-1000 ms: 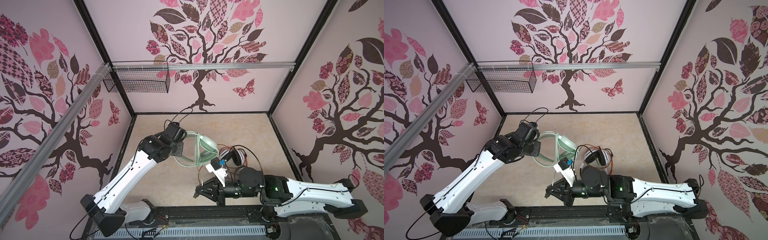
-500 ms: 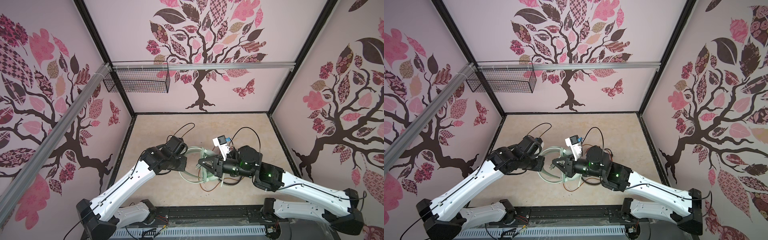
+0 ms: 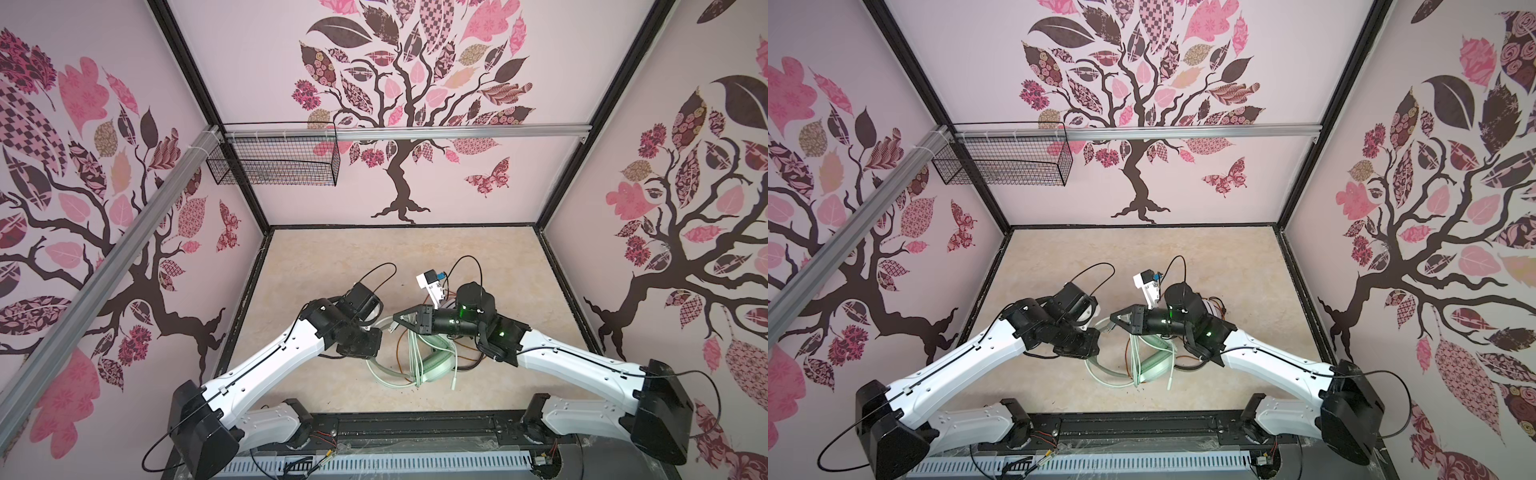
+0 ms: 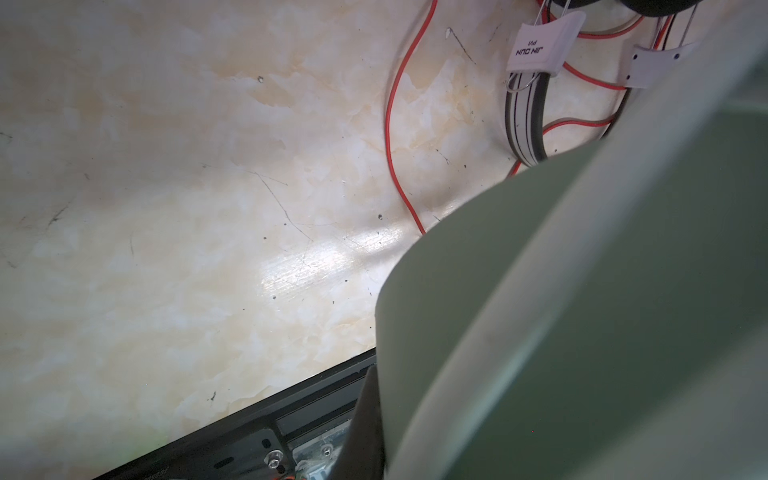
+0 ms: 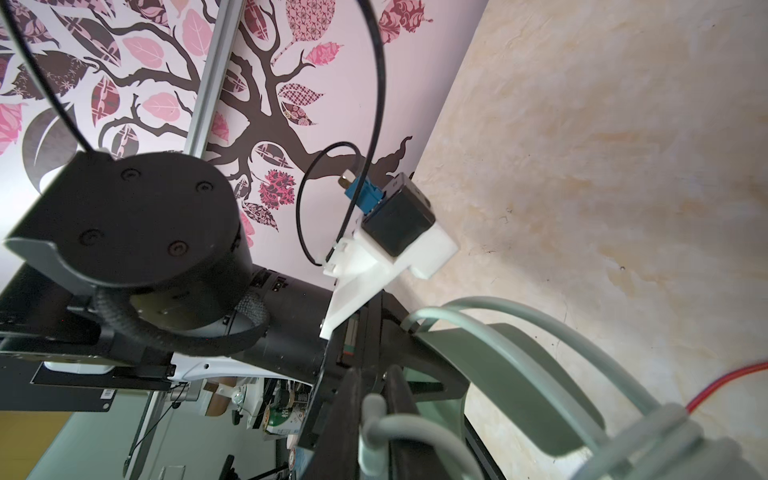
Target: Wrap the headphones
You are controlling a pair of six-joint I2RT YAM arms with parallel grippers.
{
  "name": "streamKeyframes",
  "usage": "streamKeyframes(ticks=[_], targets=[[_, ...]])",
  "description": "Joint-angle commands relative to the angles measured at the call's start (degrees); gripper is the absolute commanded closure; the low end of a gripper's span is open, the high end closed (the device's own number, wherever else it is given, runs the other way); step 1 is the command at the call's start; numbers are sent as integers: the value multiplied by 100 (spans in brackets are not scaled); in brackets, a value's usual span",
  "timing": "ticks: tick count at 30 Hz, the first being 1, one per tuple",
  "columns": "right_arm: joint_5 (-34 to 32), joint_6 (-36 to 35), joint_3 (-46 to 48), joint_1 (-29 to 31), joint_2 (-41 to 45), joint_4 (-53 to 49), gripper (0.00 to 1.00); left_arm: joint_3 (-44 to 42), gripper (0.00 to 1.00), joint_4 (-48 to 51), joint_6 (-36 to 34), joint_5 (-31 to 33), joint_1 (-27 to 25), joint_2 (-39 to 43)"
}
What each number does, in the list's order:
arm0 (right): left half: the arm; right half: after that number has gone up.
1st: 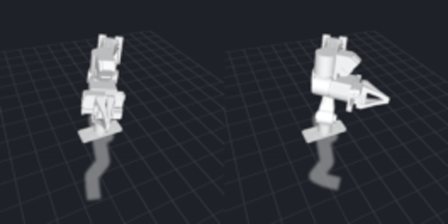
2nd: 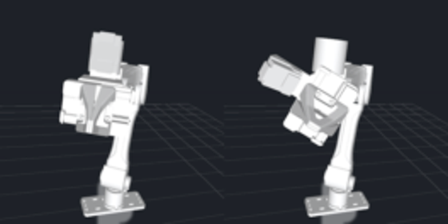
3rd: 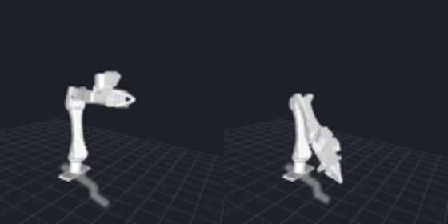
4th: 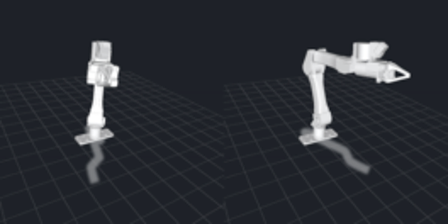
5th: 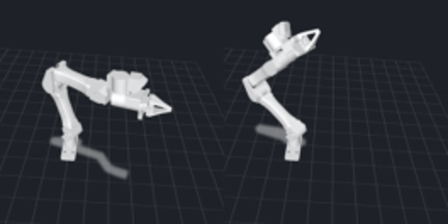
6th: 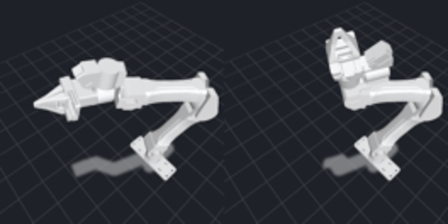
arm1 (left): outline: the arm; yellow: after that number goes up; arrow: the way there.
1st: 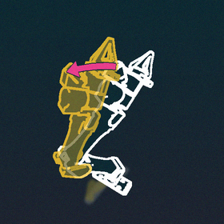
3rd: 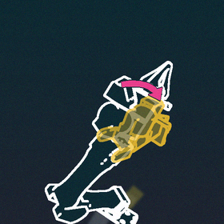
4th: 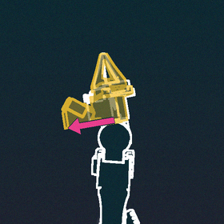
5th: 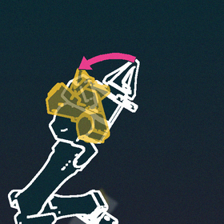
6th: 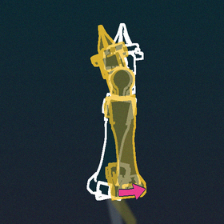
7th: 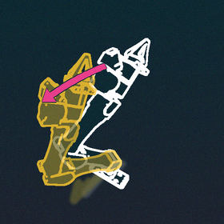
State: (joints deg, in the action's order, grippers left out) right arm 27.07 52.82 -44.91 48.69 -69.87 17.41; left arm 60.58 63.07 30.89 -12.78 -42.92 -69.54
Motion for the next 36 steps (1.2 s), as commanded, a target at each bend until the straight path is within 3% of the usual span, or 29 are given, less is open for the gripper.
streamKeyframes(ticks=[1,15,16,18,23,31,36], targets=[[231,269,-21,-174,-229,900,83,-194,100,-181,-93,-780,-59,4],[13,329,219,-654,-348,618,72,-371,100,-204,-39,-1025,-59,24],[-23,295,206,-651,-352,538,70,-355,100,-199,-33,-1033,-60,15],[-19,238,200,-667,-356,461,56,-340,100,-202,-24,-1042,-59,35],[105,230,201,-685,-353,483,43,-353,100,-225,12,-1117,-63,92],[179,70,143,-691,-189,323,39,-406,100,-244,70,-1113,-59,200],[-222,-739,-198,-703,273,-696,35,-399,100,-239,92,-1063,-59,310]])
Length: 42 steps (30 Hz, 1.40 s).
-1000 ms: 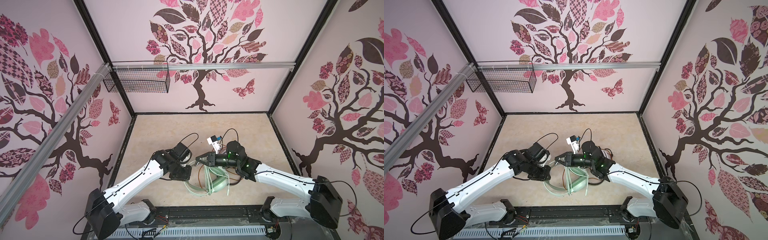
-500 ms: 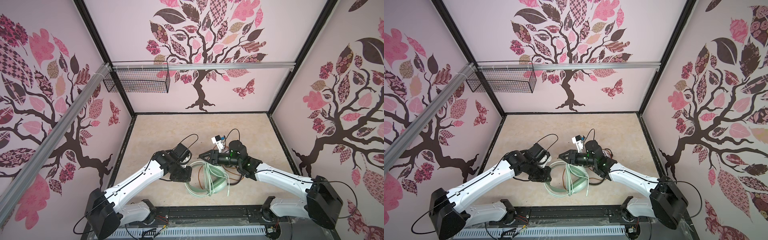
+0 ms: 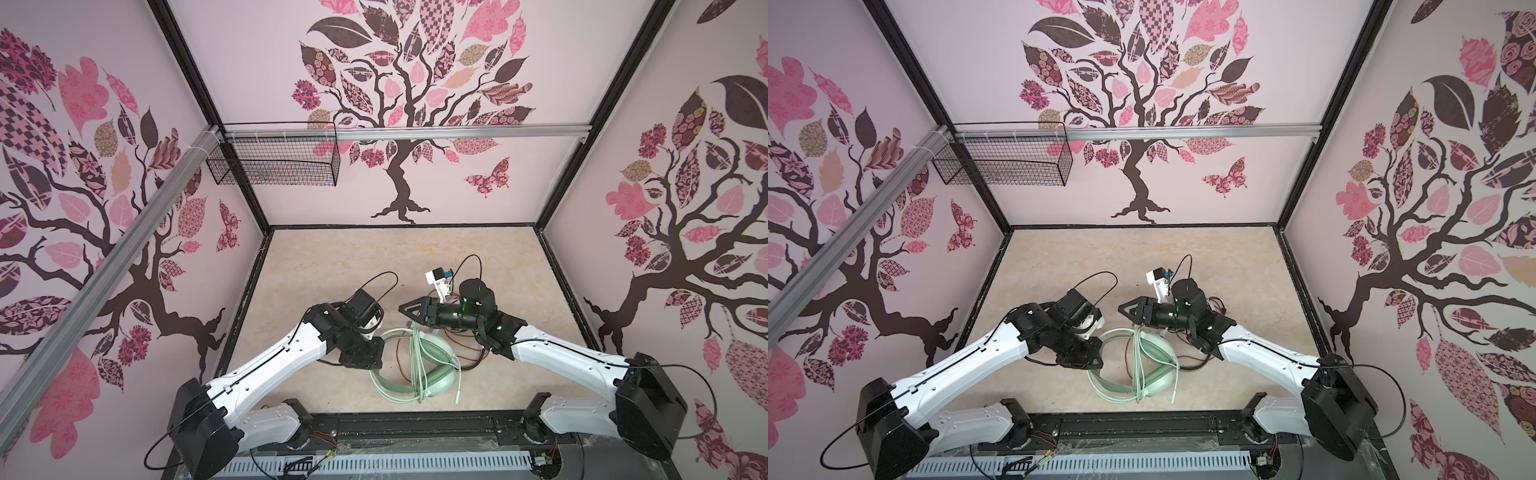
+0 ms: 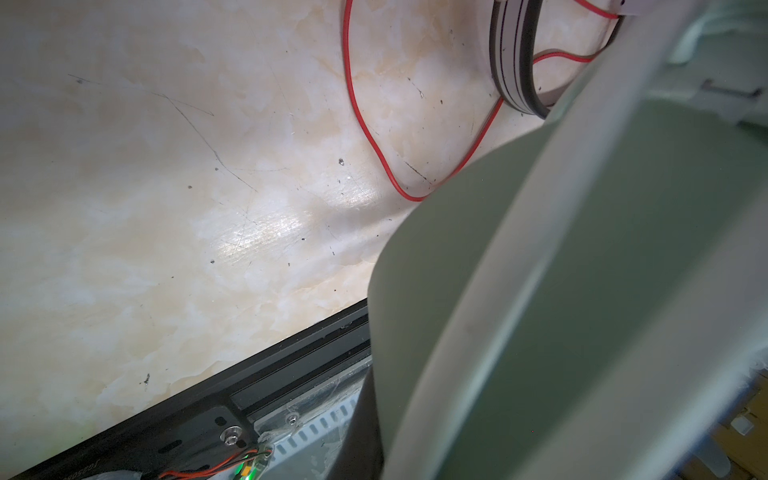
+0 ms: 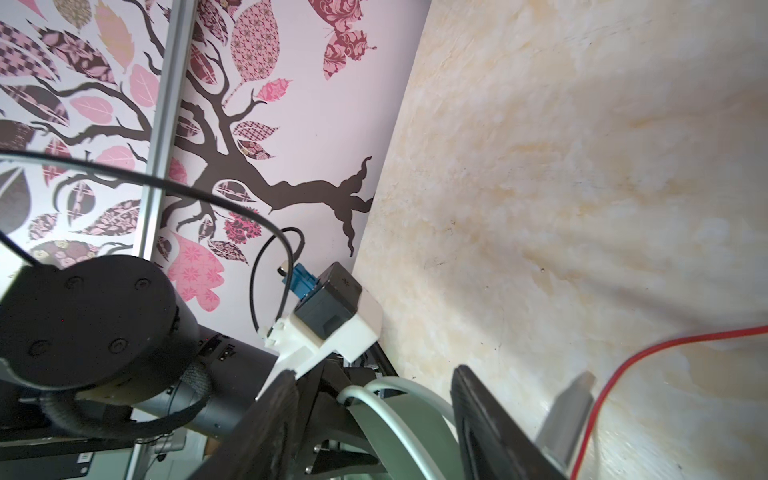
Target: Wrap the headphones
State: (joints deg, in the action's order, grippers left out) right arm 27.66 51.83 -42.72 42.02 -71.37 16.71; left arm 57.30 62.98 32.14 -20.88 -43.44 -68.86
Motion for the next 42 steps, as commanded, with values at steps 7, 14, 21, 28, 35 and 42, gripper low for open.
streamKeyframes(ticks=[7,14,21,28,35,42], targets=[[-1391,-1753,-868,-50,1388,-2330,32,-44,100,-222,65,-20,180,456],[-2113,-1909,-570,-60,2461,-3235,31,-18,100,-397,-165,-303,1364,340],[-2016,-1562,346,-58,3350,-3420,30,374,100,-1056,-393,-1035,3198,-655],[-1698,-1000,1477,-62,3765,-2700,29,1154,100,-1959,89,-1050,4378,-2128],[-1711,-883,1995,-55,3912,-2365,29,2109,100,-2461,541,-664,4780,-3426],[-1742,-1044,2013,-55,3838,-2383,27,2435,100,-2669,736,-751,5091,-4042]])
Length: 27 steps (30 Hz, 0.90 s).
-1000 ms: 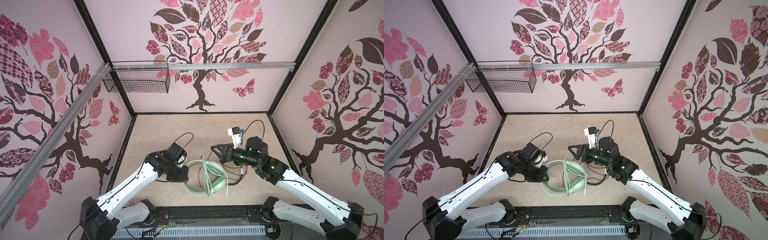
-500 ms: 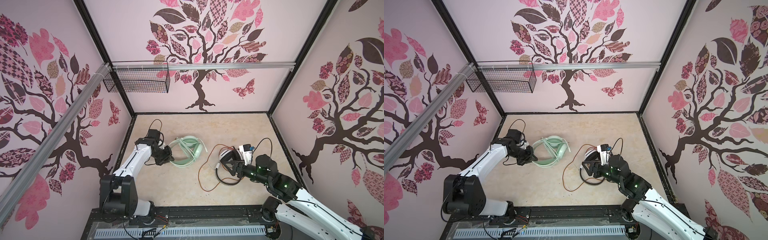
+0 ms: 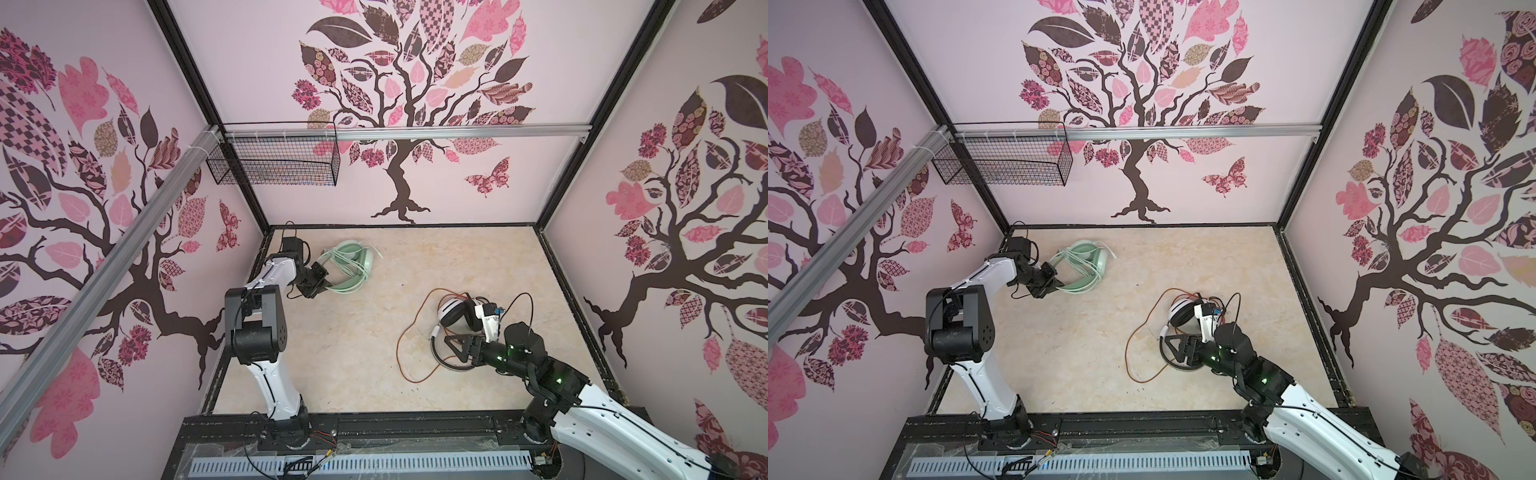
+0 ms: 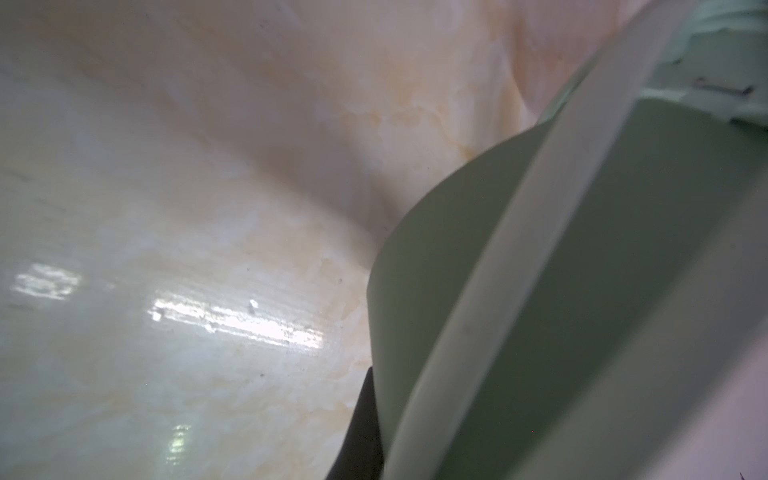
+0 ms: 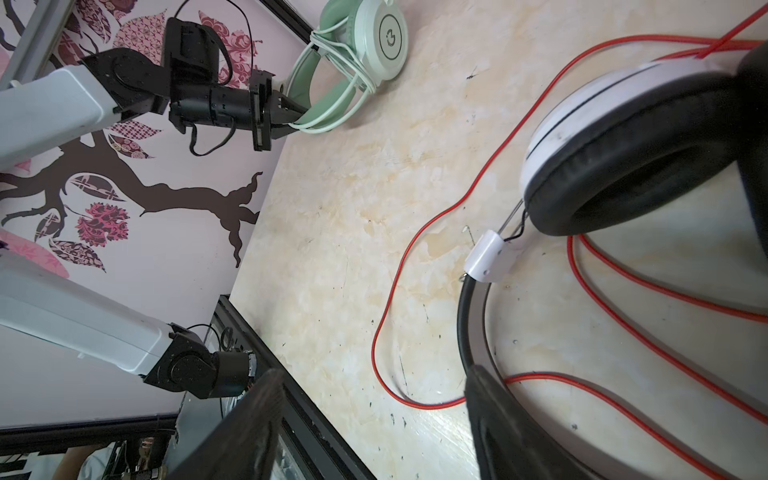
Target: Wrap the headphones
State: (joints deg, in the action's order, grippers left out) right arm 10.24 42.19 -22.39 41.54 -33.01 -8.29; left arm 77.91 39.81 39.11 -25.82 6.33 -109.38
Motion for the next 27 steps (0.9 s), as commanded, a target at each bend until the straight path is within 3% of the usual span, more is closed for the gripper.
streamKeyframes(ticks=[1,11,23,25,27], targets=[[11,-88,-12,-7,-19,149,27,376,100,-326,18,-247,146,-39],[105,-88,37,-13,-55,287,27,420,100,-297,-49,-309,496,-512],[57,-1,182,-6,380,66,26,418,63,-203,-38,-279,519,-613],[48,8,194,-8,450,9,26,418,56,-189,-41,-247,519,-597],[57,17,215,-10,520,-37,26,424,40,-168,-40,-200,518,-588]])
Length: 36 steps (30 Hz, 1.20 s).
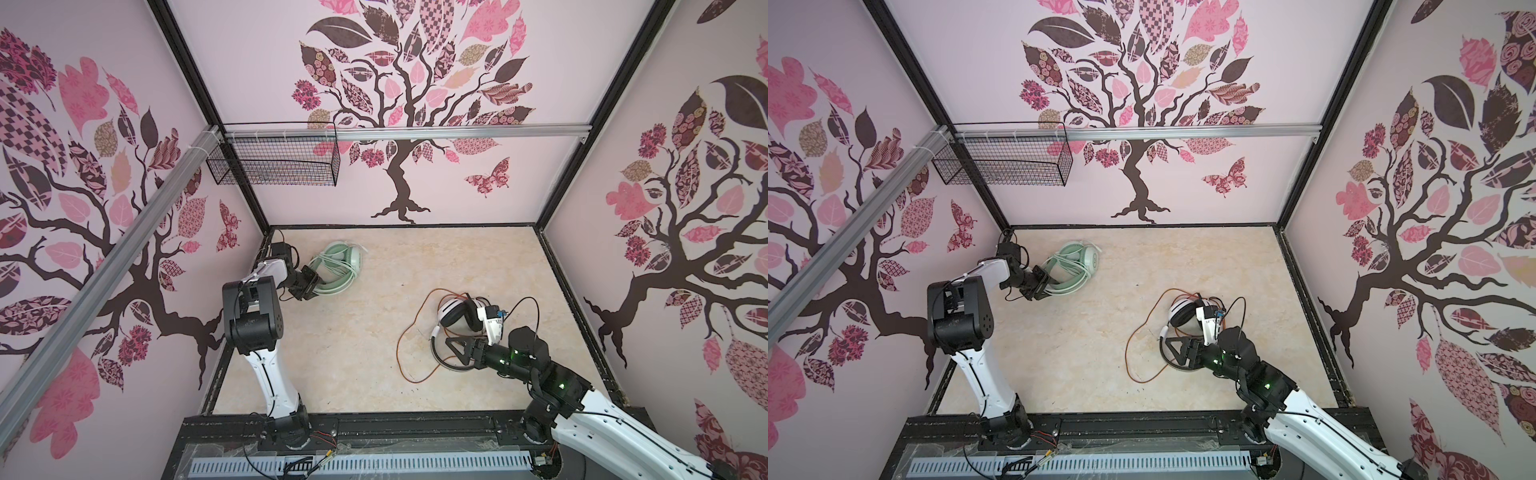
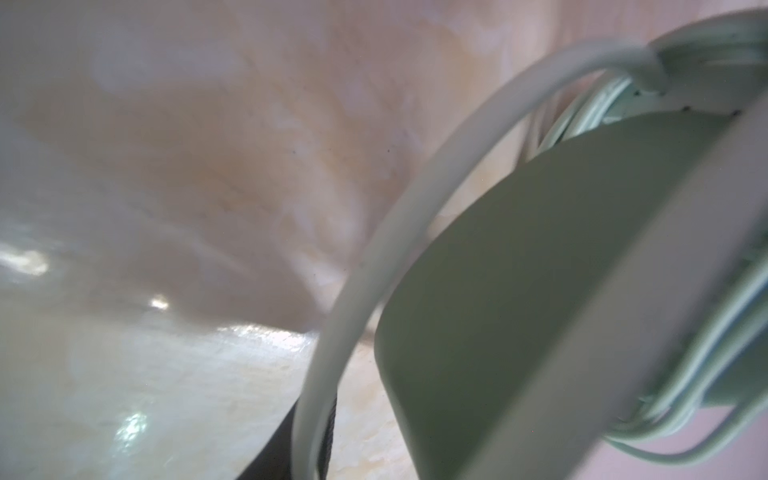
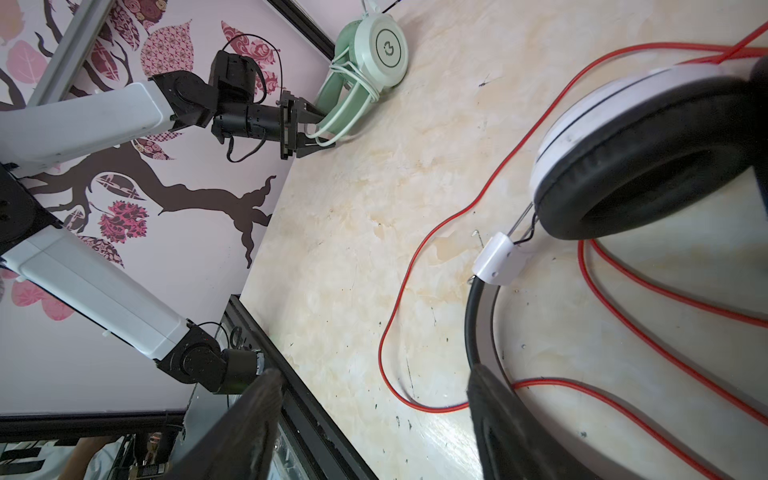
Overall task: Wrap the headphones
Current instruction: 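Set the wrapped headset on the table with the left gripper and open it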
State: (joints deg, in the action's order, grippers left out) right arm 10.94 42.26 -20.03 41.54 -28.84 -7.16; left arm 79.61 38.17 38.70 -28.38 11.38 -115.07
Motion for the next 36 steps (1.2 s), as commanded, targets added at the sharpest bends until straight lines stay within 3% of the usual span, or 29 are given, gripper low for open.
streamKeyframes(ticks=[1,2,3,4,15,20,31,36], targets=[[-13,11,-18,-14,126,-175,26,264,24,-3,-1,67,14,-16],[-19,14,-11,-11,163,-201,26,275,22,23,-11,98,14,-16],[-22,2,-15,-9,183,-231,26,282,9,52,-15,141,14,-8],[-24,-5,-23,-10,203,-251,26,283,3,64,-20,168,14,9],[48,-34,-115,-14,175,-404,26,-203,3,-292,75,-187,14,783],[102,35,-124,-7,208,-468,26,-276,4,-681,334,-567,14,663],[-70,129,-60,-8,330,-490,26,81,5,-422,209,-346,70,348],[-30,72,-167,-7,168,-454,26,101,5,-569,319,-424,357,240]])
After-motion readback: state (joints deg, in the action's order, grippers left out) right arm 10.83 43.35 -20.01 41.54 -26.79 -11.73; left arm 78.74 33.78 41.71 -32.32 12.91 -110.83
